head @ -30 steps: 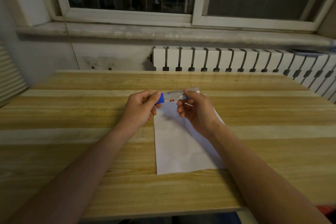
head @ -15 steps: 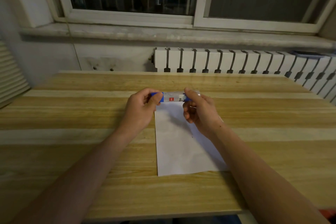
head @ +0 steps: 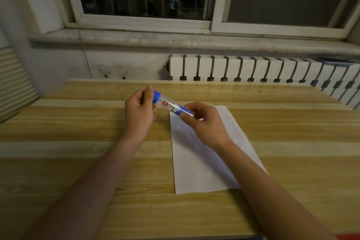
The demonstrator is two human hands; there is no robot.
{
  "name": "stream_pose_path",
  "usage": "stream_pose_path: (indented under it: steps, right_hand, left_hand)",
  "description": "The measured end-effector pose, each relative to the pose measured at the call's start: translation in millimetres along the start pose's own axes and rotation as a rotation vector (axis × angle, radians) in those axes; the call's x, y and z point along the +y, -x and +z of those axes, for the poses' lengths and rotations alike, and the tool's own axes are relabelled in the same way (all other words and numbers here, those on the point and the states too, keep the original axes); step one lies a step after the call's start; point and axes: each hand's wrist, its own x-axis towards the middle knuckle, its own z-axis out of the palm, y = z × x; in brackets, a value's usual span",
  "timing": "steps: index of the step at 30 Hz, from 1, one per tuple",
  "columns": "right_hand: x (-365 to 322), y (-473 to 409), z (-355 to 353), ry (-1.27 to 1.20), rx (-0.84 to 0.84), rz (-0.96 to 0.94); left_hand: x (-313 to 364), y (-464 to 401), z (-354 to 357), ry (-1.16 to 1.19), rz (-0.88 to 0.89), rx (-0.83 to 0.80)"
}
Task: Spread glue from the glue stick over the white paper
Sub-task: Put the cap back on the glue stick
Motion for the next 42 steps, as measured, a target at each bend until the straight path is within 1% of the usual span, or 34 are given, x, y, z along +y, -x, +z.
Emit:
stream_pose_path:
  steps: [3,6,12,15,19,23,28,32,36,42]
  right_hand:
    - [0,-3,7,0.109,-0.016,-0.032]
    - [0,-8,13,0.157,-0.048,-0.044]
    - [-6,-17,34,0.200,-0.116,-0.041]
    - [-8,-18,47,0.266,-0.130,-0.025]
    - [-9,-21,61,0.363,-0.092,-0.050]
    - [-4,-22,67,0.421,-0.080,-0.037]
    - [0,-20,67,0.420,-0.084,-0.028]
    - [3,-18,64,0.424,-0.094,-0.048]
    - [5,-18,62,0.447,-0.104,-0.019]
    - [8,-19,62,0.449,-0.102,0.019]
  left_hand:
    - [0,-3,-2,-0.014,0.011,-0.010]
    - [0,-6,-3,-0.049,0.033,-0.045]
    - [0,-14,-9,0.054,0.051,-0.078]
    - [0,-16,-9,0.060,0.058,-0.082]
    - [-2,-19,-10,-0.014,0.105,-0.064]
    - [-3,-18,-8,-0.114,0.168,-0.063]
    - [-5,-14,-6,-0.163,0.188,-0.110]
    - [-8,-10,-2,-0.209,0.160,-0.159]
    - [-10,-10,-1,-0.243,0.136,-0.164]
    - [-13,-10,-1,-0.289,0.103,-0.219]
